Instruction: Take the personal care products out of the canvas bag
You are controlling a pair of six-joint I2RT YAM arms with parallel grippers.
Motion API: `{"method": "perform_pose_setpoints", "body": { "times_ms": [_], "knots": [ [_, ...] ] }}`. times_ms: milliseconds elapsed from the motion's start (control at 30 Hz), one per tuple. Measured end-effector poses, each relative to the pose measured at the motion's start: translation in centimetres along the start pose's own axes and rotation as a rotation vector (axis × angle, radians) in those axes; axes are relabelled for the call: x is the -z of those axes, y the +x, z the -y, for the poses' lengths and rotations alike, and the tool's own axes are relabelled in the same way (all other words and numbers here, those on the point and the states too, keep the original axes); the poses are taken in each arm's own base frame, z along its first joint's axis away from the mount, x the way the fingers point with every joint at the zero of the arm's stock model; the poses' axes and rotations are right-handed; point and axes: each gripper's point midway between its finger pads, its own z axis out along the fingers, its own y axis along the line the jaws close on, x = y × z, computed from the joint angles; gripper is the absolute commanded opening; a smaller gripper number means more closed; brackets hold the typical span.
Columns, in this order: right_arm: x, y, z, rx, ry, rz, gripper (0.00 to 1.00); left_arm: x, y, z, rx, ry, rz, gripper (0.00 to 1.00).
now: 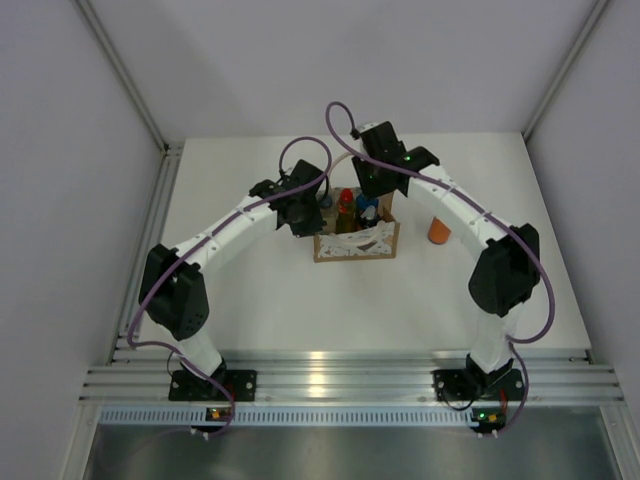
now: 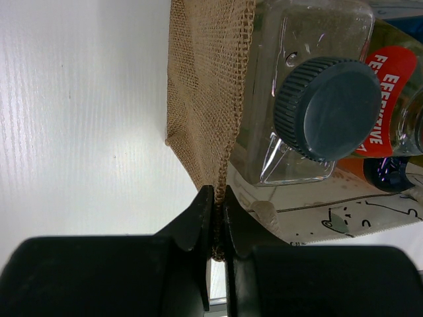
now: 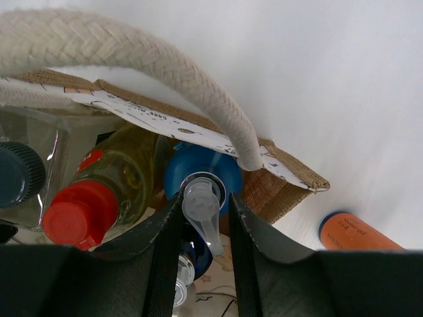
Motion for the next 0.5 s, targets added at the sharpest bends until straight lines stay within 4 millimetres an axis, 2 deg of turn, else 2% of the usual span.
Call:
{"method": "perform_pose_setpoints", "body": {
  "times_ms": [200, 500],
  "knots": [
    [0.11, 0.40, 0.04, -0.004, 0.001, -0.007, 0.29, 0.00, -0.01, 0.01, 0.000, 0.000, 0.000, 0.00],
    [0.07, 0.53, 0.03, -0.003, 0.000, -0.011, 0.31, 0.00, -0.01, 0.01, 0.000, 0.000, 0.000, 0.00]
  ]
}}
